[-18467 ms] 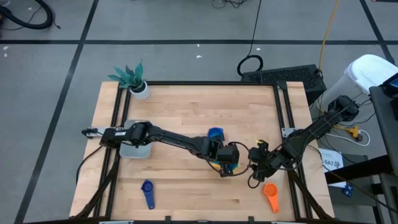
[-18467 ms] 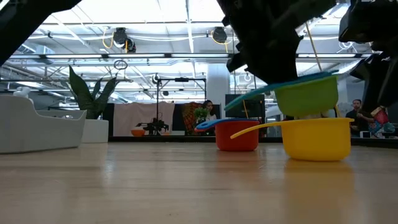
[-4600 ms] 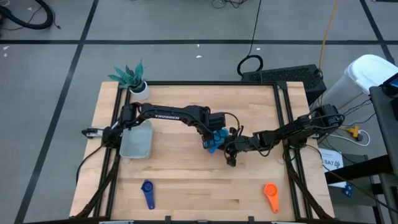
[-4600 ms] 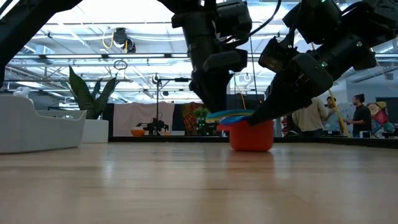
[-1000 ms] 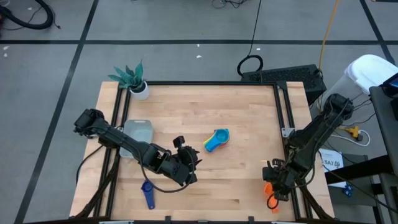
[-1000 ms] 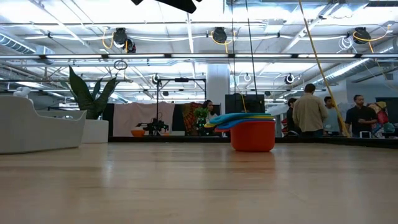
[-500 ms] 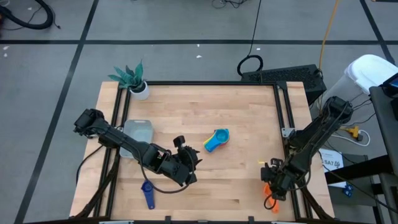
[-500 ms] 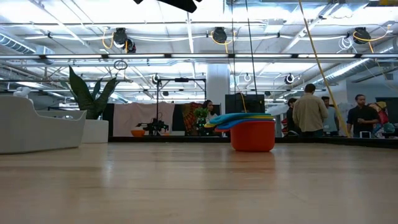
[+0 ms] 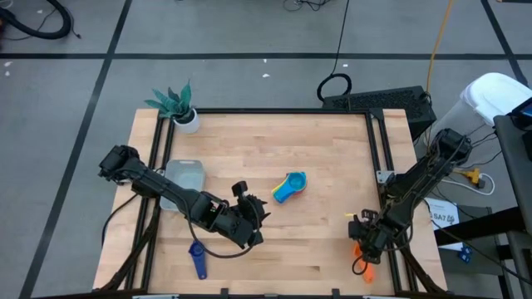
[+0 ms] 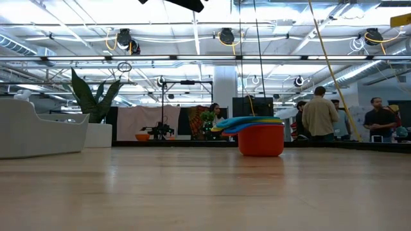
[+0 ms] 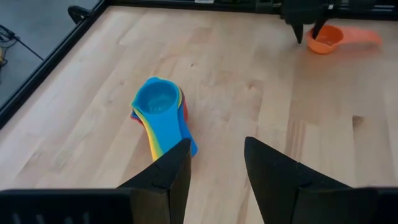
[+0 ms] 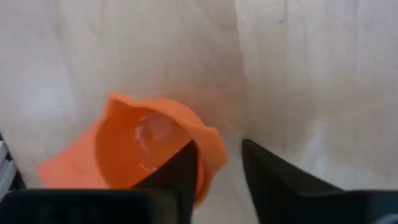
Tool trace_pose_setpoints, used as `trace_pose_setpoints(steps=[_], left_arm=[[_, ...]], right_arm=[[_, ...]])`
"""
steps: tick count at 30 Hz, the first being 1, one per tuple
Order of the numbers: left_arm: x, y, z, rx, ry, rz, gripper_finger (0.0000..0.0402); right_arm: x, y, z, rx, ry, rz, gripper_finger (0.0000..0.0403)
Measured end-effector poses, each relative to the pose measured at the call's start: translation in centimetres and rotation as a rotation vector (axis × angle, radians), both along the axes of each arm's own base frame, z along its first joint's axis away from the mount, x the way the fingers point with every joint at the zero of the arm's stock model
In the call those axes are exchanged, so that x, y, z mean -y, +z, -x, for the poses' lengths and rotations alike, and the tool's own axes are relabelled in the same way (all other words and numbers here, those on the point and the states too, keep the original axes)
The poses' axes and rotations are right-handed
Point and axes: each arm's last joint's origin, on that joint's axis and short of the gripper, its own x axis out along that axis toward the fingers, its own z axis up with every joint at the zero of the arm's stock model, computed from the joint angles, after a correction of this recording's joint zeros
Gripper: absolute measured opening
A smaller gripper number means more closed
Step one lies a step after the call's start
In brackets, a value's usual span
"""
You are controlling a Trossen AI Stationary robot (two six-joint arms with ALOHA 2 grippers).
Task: Nest measuring cups in basket
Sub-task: Stack the orange measuring cup on top of the light blue measuring cup
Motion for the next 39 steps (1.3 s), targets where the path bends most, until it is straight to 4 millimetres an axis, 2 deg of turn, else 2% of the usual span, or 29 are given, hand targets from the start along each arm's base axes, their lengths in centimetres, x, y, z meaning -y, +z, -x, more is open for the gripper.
trace_pose_setpoints(steps=[3, 6, 11, 15, 19, 25, 32, 39], left_arm=[[0.0, 0.0, 0.0, 0.006, 0.001, 0.004, 0.0152], [0.0, 0.0, 0.0, 0.009, 0.006, 0.011, 0.0152], [0.0, 0.1, 0.0, 0.012, 0.011, 0.018, 0.0152], [0.0, 0.0, 0.0, 0.012, 0.011, 0.018, 0.0152], [0.0, 0.1, -0.1, 0.014, 0.01, 0.018, 0.0152], [0.0, 0.1, 0.0, 0.008, 0.003, 0.008, 0.0152], [-0.1, 0.2, -0.2, 0.026, 0.002, -0.039, 0.0152], [-0.1, 0.3, -0.2, 0.017, -0.016, -0.078, 0.0152]], right_arm=[[0.2, -0.1, -0.1, 0.006, 0.022, 0.009, 0.0024], [0.3, -0.1, -0.4, 0.035, 0.006, 0.027, 0.0009], [1.1, 0.1, -1.6, 0.15, -0.039, 0.092, 0.0004], [2.4, 0.6, -3.5, 0.34, -0.142, 0.2, 0.0003], [4.3, 2.5, -5.7, 0.552, -0.267, 0.323, 0.0002], [7.5, 5.6, -8.0, 0.752, -0.415, 0.296, 0.0001], [11.3, 6.8, -10.5, 0.861, -0.504, 0.258, 0.0001], [13.5, 6.1, -11.5, 0.83, -0.503, 0.256, 0.0]])
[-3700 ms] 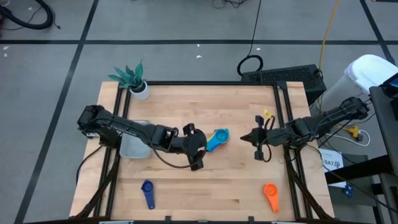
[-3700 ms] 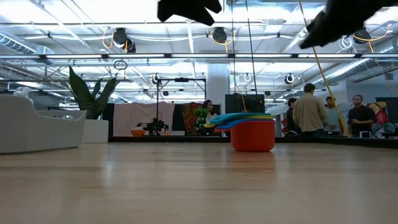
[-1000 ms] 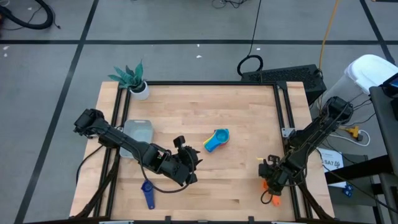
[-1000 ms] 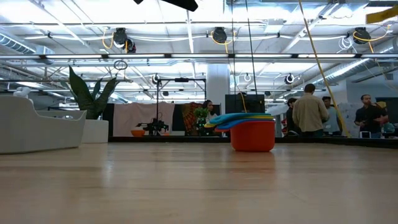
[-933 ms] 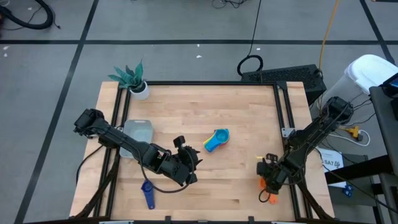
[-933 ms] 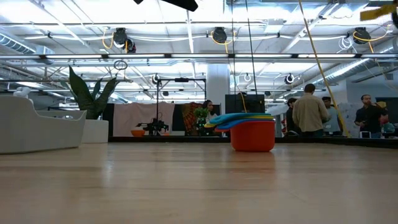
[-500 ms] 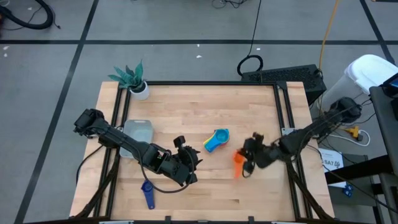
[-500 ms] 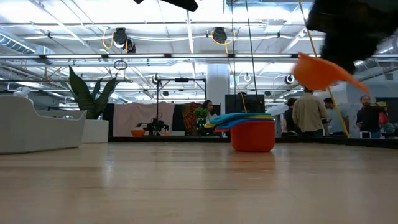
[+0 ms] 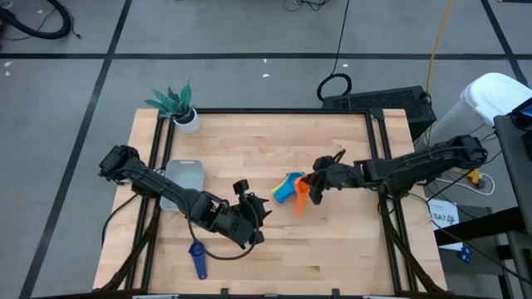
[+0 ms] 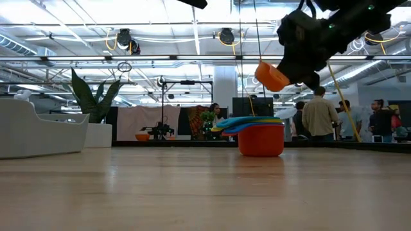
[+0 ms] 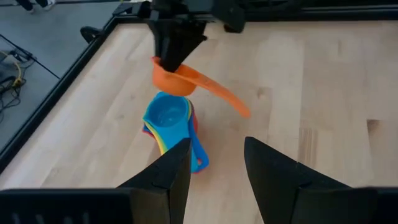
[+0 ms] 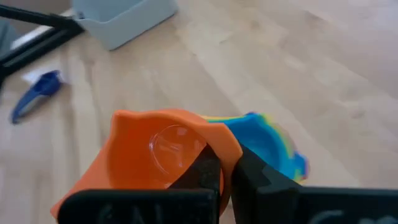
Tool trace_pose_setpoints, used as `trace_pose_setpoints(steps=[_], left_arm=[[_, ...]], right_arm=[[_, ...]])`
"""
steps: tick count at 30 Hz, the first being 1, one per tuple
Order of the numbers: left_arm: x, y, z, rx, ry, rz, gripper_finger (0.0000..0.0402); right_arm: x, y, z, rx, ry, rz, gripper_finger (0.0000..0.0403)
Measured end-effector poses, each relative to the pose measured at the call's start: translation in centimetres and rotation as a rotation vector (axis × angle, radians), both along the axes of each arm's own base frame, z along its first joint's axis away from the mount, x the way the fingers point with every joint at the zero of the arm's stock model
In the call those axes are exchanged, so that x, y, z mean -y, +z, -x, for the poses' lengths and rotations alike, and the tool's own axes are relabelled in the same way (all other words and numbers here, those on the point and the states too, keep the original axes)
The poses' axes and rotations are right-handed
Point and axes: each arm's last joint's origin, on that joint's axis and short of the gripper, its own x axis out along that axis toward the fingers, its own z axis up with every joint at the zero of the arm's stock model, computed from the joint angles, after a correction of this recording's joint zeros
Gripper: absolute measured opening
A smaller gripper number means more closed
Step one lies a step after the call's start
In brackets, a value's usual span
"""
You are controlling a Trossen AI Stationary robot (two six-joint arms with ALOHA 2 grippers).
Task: Nest measuring cups in basket
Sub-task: Stack the orange measuring cup on top of the light blue measuring cup
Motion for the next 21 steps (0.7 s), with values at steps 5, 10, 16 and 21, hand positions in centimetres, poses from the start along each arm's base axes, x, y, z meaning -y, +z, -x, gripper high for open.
trace_pose_setpoints(steps=[5, 10, 16, 21], left_arm=[[-0.2, 0.0, -0.1, -0.001, 0.004, -0.003, 0.0152], [-0.5, 0.0, -0.2, -0.003, 0.01, -0.008, 0.0152], [-0.7, 0.0, -0.3, 0.002, 0.023, 0.005, 0.0152], [-0.7, 0.0, -0.3, 0.012, 0.039, 0.026, 0.0152]], right_arm=[[0.5, 0.1, -0.2, -0.008, 0.028, 0.027, 0.0], [0.6, 1.1, -0.5, -0.04, 0.064, 0.063, 0.0], [1.1, 1.4, -0.5, -0.07, 0.049, 0.08, 0.0], [1.7, 1.1, -0.6, -0.081, -0.006, 0.085, 0.0]])
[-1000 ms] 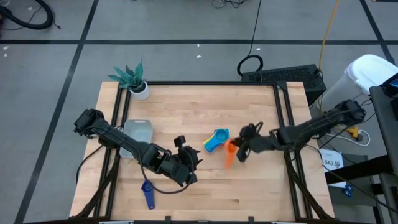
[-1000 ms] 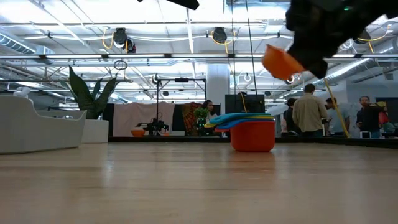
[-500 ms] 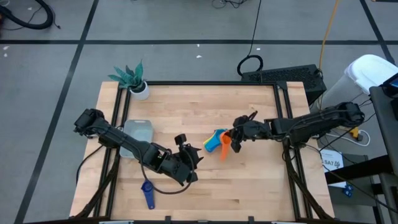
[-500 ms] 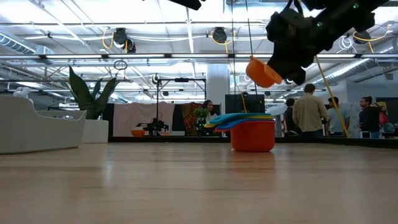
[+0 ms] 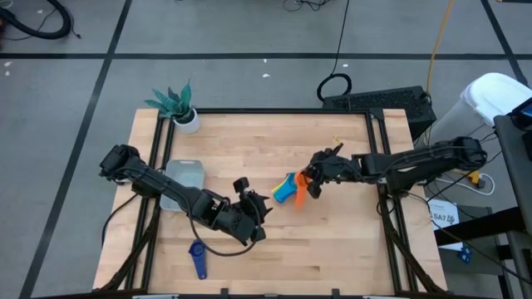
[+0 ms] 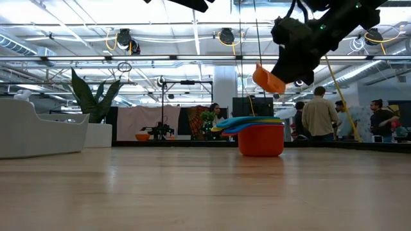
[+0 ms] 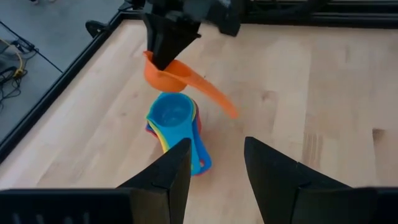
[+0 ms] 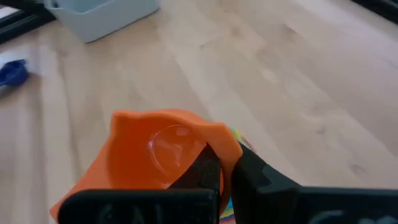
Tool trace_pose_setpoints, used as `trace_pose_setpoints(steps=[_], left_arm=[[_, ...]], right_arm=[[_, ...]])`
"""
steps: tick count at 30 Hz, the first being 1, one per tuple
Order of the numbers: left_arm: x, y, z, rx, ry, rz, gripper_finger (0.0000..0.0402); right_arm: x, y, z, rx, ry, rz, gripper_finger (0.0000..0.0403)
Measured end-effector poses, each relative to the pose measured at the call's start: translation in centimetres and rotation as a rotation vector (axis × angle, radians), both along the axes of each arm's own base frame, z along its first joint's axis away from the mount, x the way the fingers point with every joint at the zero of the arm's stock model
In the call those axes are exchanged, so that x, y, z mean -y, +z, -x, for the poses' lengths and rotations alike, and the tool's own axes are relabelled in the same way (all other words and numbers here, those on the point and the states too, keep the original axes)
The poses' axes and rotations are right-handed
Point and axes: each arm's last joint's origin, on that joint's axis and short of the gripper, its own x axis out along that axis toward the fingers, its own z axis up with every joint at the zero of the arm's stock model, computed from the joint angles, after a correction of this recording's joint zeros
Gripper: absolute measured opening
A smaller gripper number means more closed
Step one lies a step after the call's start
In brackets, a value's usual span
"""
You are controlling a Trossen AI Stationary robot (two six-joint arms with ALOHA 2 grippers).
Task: Nest measuring cups in basket
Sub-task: Stack the orange measuring cup on top of the light blue measuring cup
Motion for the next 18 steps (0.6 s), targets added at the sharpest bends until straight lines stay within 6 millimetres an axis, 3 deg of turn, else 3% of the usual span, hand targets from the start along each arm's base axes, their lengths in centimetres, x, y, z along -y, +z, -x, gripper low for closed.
trace_pose_setpoints(steps=[9, 18], left_arm=[[-0.7, 0.4, -0.5, 0.059, 0.06, -0.003, 0.0152], [-1.1, 0.4, -0.7, 0.053, 0.063, -0.021, 0.0152]], right_arm=[[0.1, -2.4, -1.6, -0.058, -0.075, -0.054, 0.0], [-0.1, -2.2, -3.4, -0.07, -0.038, -0.052, 0.0]])
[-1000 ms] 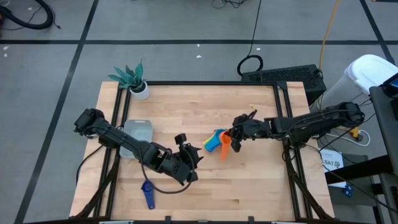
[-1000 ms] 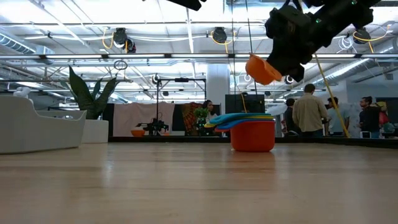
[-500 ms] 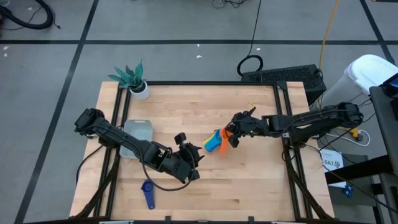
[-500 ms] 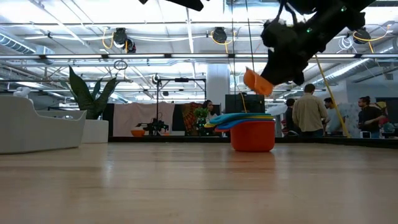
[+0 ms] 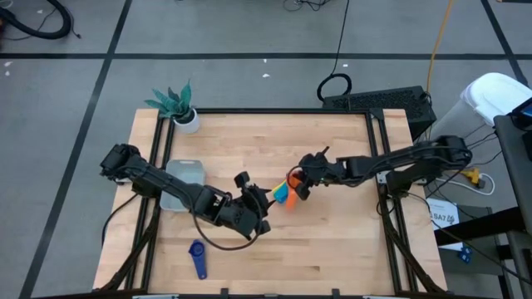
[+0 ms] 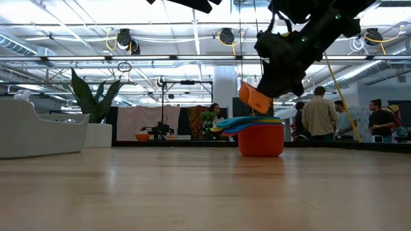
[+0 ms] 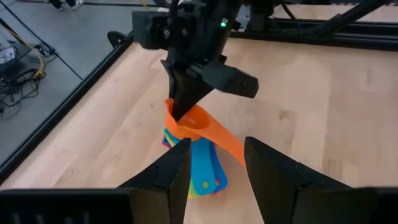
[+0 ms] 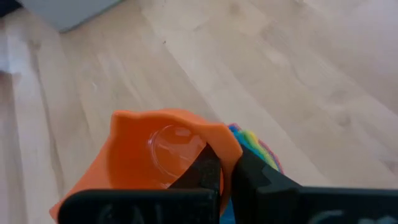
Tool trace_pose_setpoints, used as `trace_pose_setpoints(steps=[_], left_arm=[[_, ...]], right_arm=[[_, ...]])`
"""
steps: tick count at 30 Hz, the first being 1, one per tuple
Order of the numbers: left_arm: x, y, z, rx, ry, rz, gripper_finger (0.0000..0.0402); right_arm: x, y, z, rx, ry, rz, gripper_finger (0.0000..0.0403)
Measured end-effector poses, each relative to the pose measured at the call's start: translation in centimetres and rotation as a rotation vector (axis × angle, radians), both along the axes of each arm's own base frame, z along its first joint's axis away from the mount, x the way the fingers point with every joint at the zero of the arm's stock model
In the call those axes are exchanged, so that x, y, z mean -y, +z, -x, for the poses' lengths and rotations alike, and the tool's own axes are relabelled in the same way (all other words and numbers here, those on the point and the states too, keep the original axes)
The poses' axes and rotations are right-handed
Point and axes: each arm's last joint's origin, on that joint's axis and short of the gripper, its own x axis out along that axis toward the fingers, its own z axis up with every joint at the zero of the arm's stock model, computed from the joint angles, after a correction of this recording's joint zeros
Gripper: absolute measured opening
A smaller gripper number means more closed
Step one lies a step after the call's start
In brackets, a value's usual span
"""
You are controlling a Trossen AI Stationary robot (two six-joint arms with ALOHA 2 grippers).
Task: Nest measuring cups in basket
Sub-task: Stack the orange measuring cup on top of the light blue measuring cup
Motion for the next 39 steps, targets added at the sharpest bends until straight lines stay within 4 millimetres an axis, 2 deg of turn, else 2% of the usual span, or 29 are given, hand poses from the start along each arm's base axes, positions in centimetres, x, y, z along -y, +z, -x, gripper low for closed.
trace_pose_setpoints(steps=[7, 15, 26, 39], left_arm=[[0.06, 0.01, 0.01, 0.003, -0.001, 0.003, 0.0152], [0.09, 0.02, 0.01, 0.006, 0.001, 0.008, 0.0152], [0.39, 0.02, 0.12, 0.007, -0.007, 0.01, 0.0152], [0.47, 0.02, 0.15, 0.014, -0.001, 0.023, 0.0152]], right_arm=[[0.03, -0.68, 0.4, -0.084, 0.0, 0.001, 0.0], [0.39, -0.66, 0.39, -0.083, -0.011, 0.004, 0.0003], [0.71, -0.65, 0.38, -0.087, -0.006, 0.016, 0.0065], [0.71, -0.45, 0.15, -0.062, 0.016, 0.038, 0.0119]])
